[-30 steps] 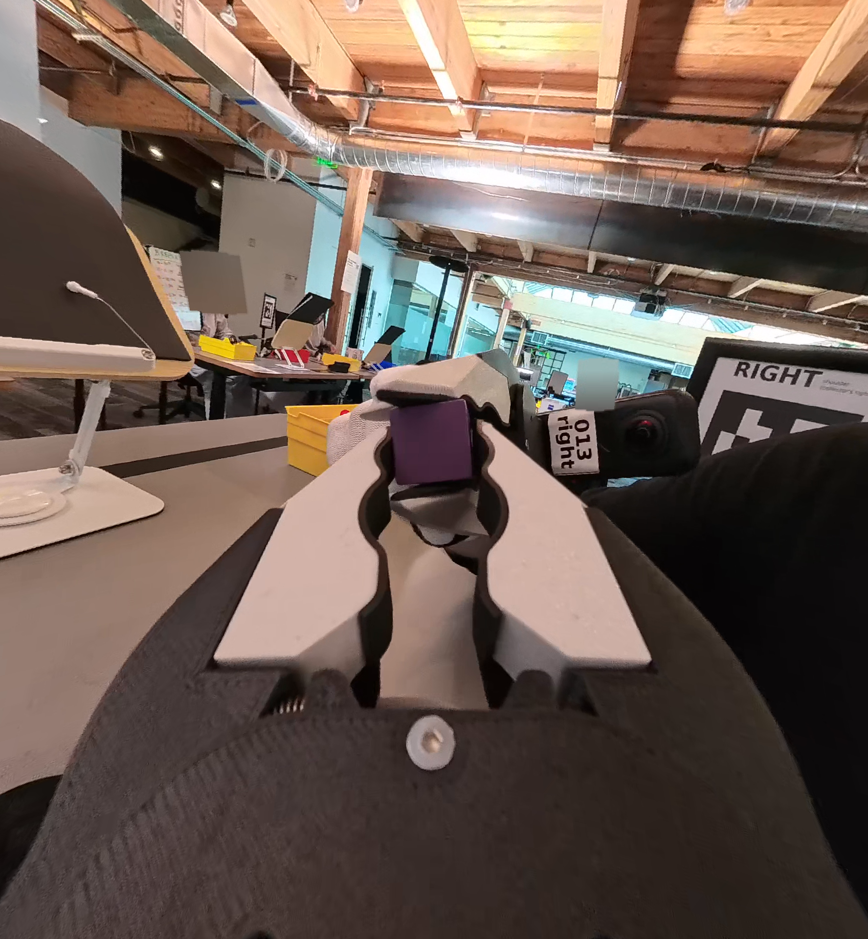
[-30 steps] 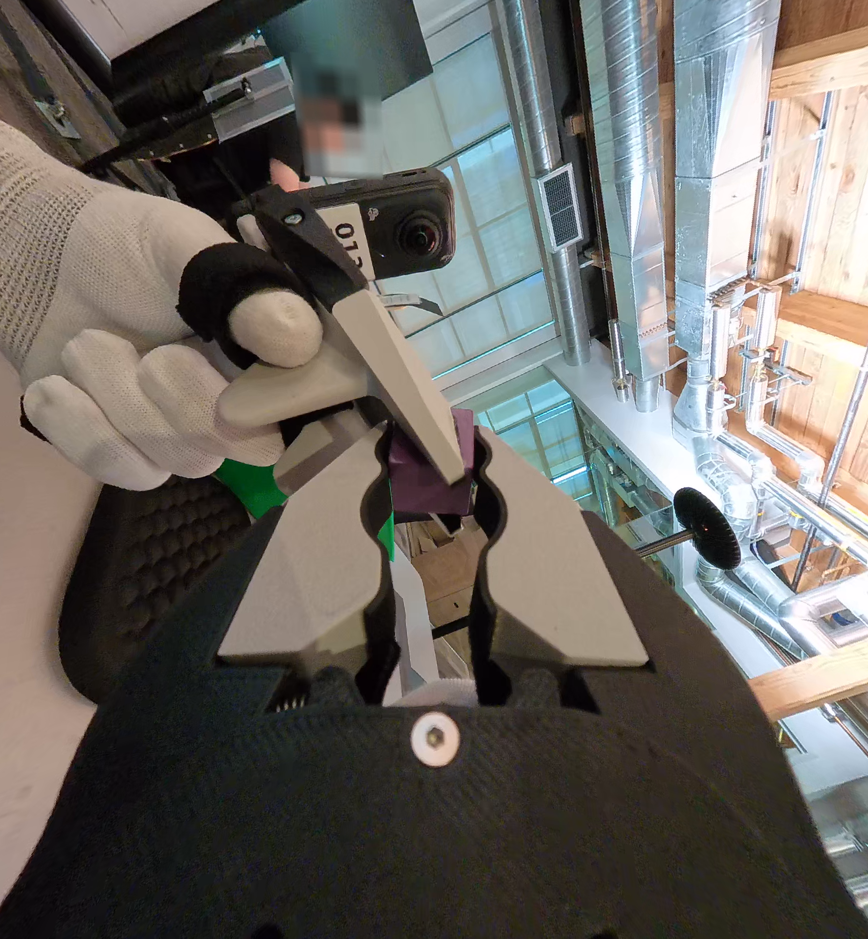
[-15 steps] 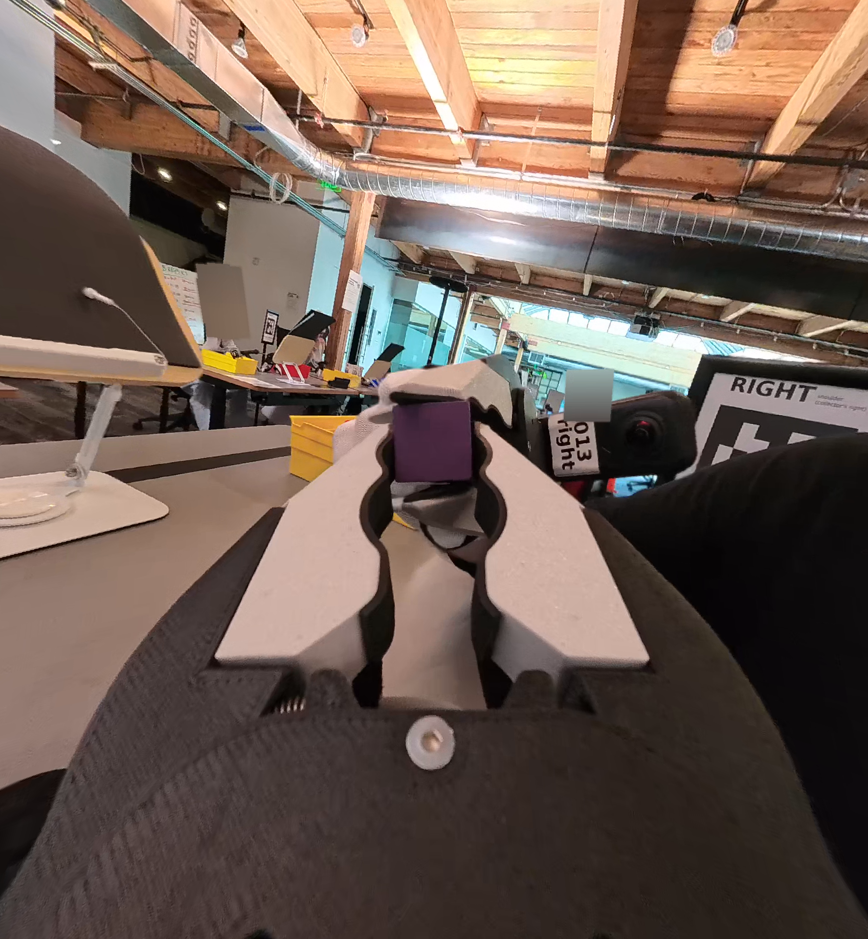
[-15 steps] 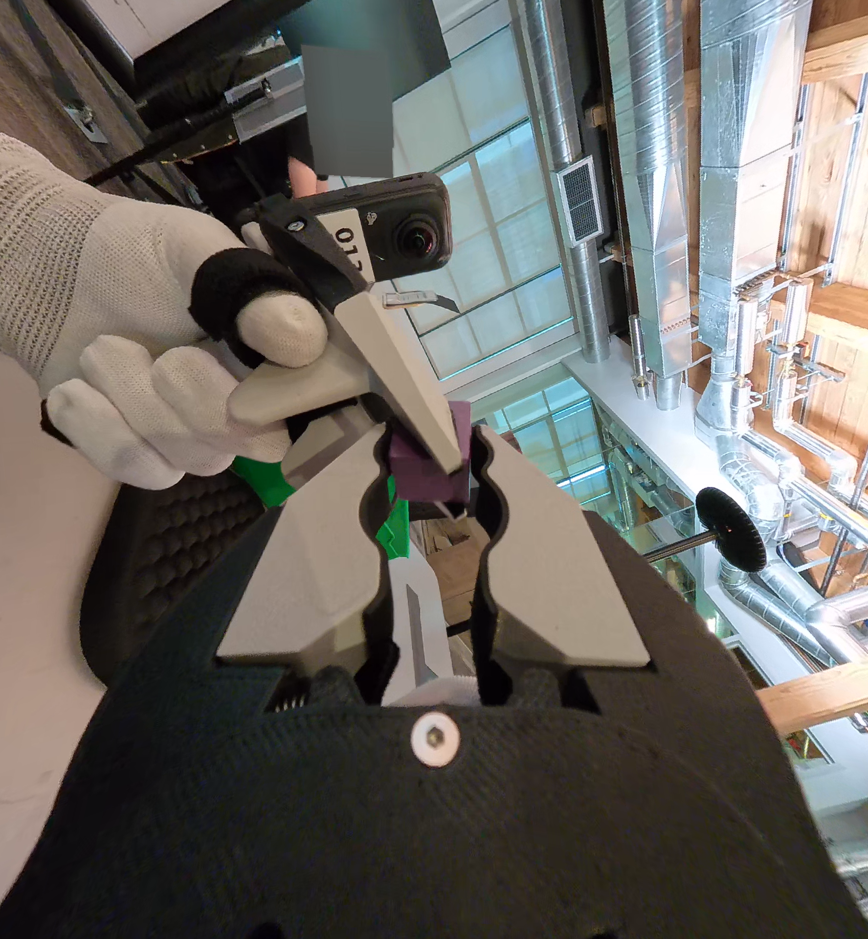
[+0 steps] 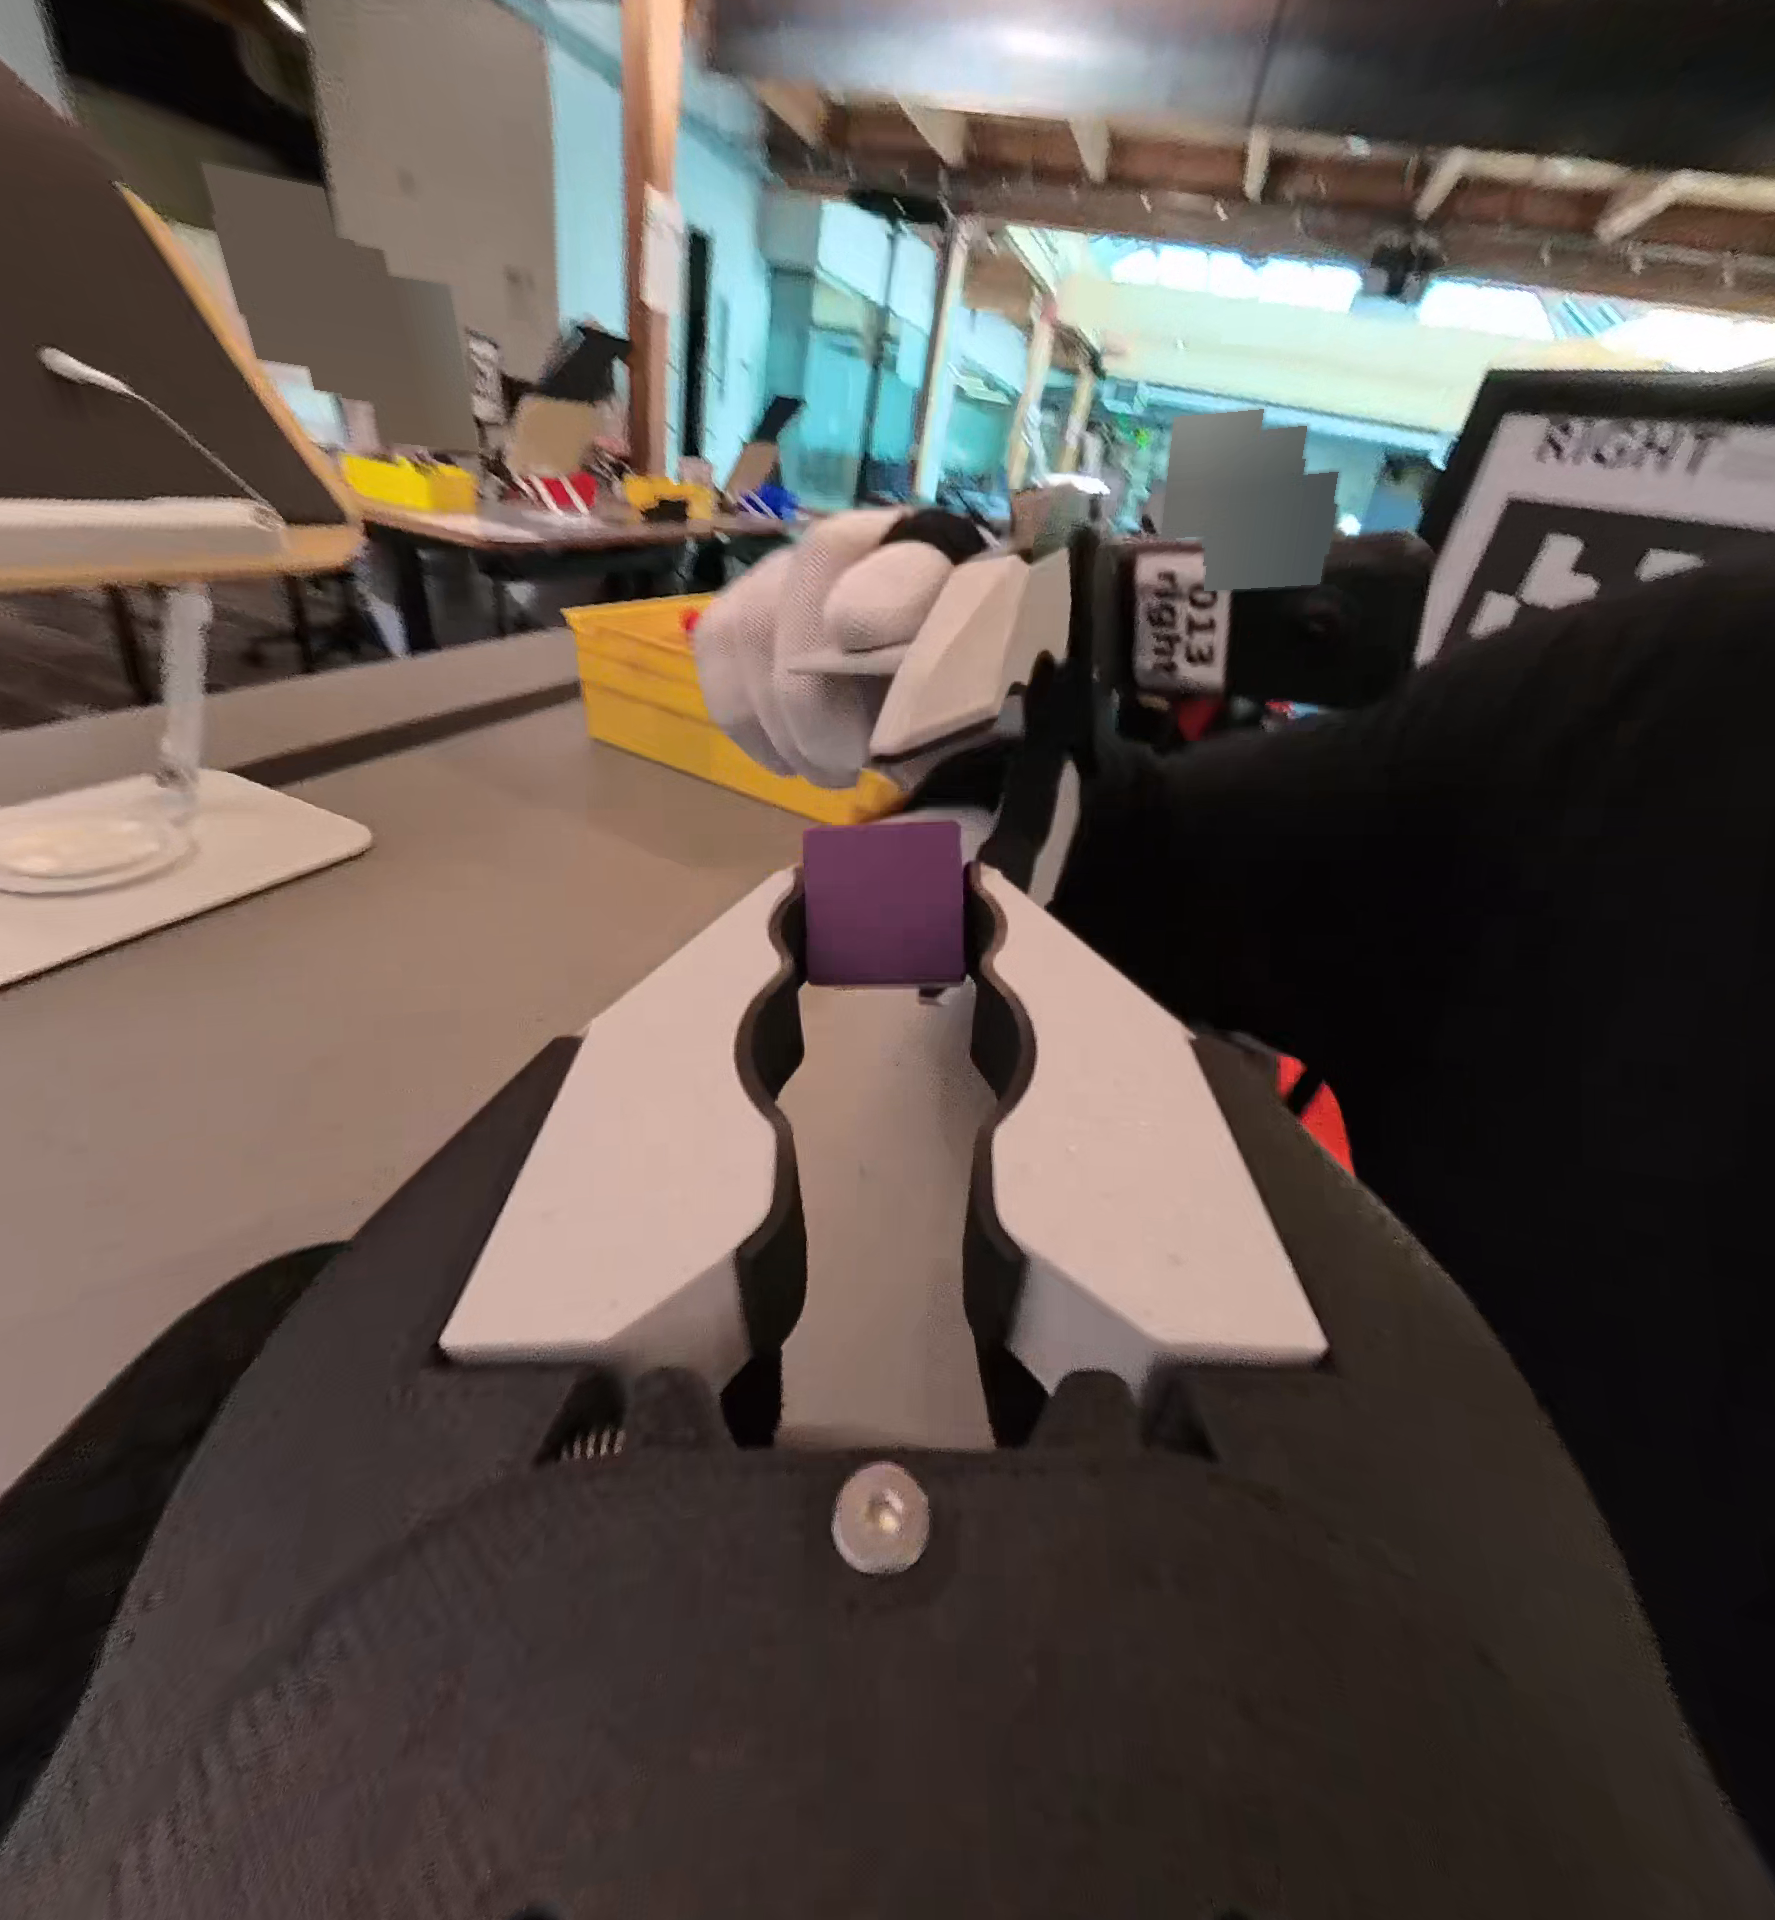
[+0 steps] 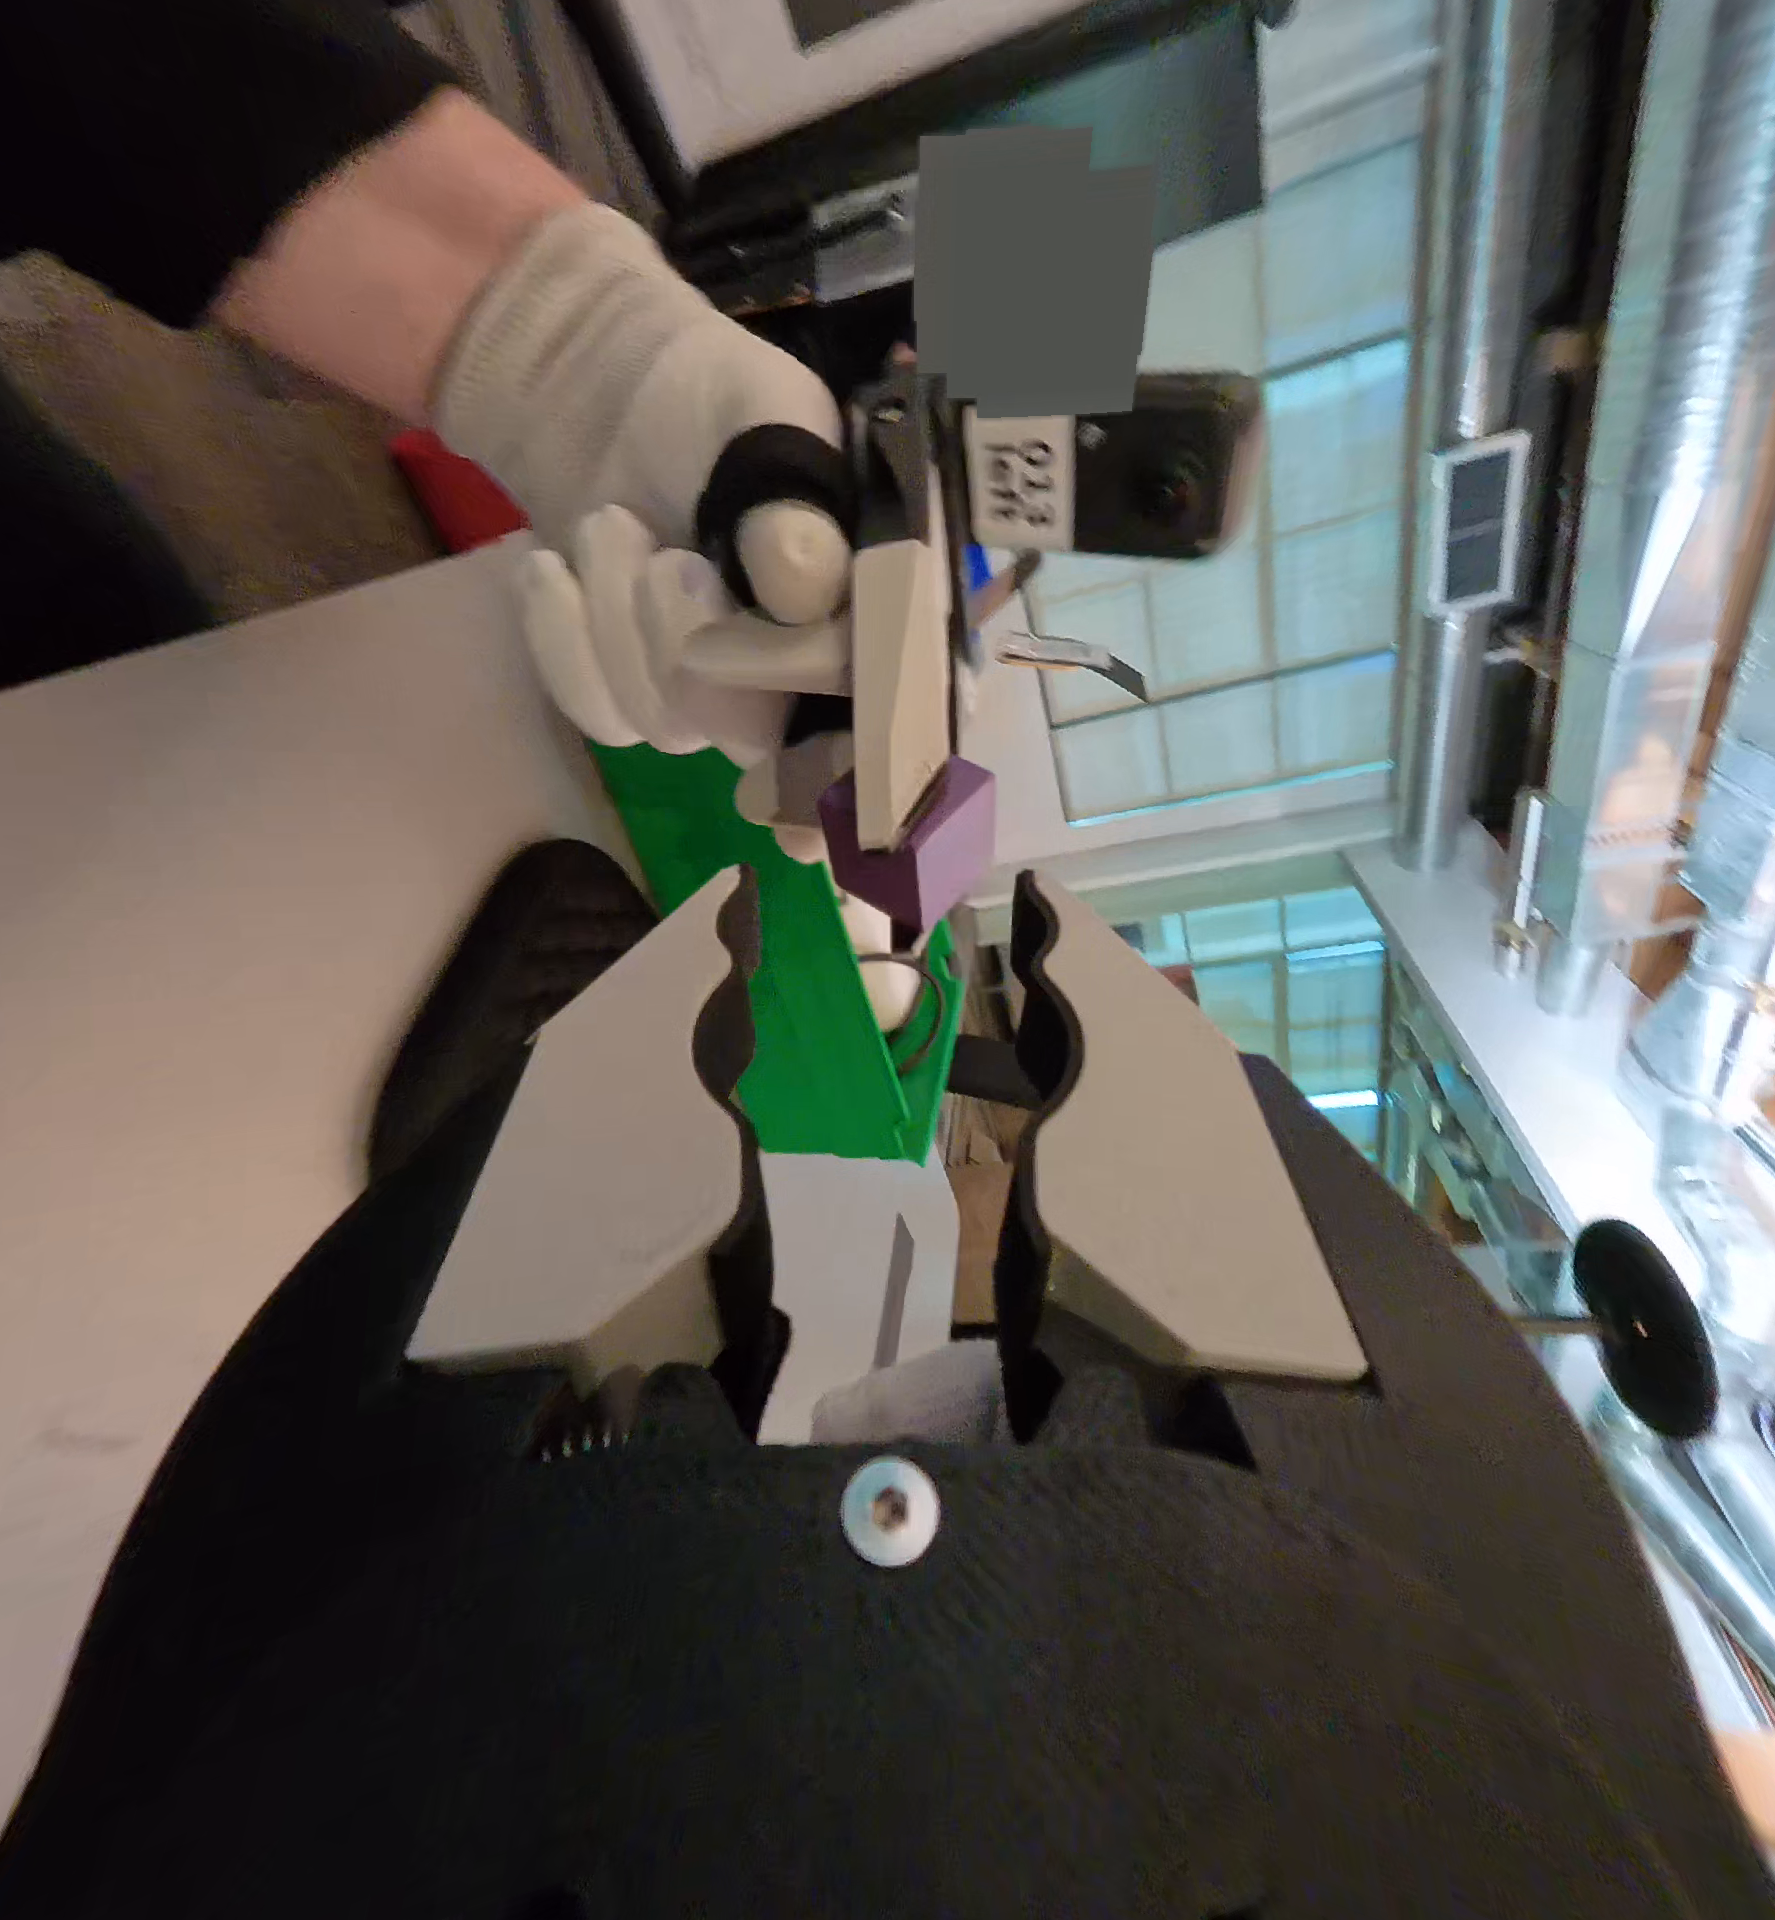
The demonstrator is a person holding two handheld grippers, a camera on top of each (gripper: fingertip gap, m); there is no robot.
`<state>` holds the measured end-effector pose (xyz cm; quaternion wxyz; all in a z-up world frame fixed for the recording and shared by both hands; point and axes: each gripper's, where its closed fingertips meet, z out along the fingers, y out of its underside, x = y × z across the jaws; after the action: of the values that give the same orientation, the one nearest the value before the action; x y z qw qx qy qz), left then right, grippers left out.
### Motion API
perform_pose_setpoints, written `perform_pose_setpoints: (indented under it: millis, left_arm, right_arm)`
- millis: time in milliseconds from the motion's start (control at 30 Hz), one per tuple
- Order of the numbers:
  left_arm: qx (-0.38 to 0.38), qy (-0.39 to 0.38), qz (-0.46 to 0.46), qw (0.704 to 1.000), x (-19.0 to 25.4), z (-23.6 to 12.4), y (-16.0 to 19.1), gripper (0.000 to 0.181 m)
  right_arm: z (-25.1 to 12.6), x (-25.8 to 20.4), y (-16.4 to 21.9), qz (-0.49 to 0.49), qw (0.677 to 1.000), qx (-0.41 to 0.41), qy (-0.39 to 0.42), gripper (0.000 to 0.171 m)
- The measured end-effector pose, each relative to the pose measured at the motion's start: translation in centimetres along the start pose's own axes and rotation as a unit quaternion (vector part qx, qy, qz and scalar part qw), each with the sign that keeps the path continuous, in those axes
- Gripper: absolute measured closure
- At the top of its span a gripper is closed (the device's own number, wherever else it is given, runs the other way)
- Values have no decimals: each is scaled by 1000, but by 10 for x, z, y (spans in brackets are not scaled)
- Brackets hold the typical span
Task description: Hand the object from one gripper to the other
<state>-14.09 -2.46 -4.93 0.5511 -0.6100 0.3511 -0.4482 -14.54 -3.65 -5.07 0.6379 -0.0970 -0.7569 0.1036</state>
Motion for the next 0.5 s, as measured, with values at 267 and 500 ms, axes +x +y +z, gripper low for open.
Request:
perform_pose_setpoints:
  millis: [267,500]
  left_arm:
    - [-107,74,28,991,32,-2,39,155]
    - [-159,90,32,983,35,8,60,155]
  right_arm:
    - [7,-38,-22,-72,995,-3,-66,129]
    - [16,-54,-22,-96,992,-16,-80,137]
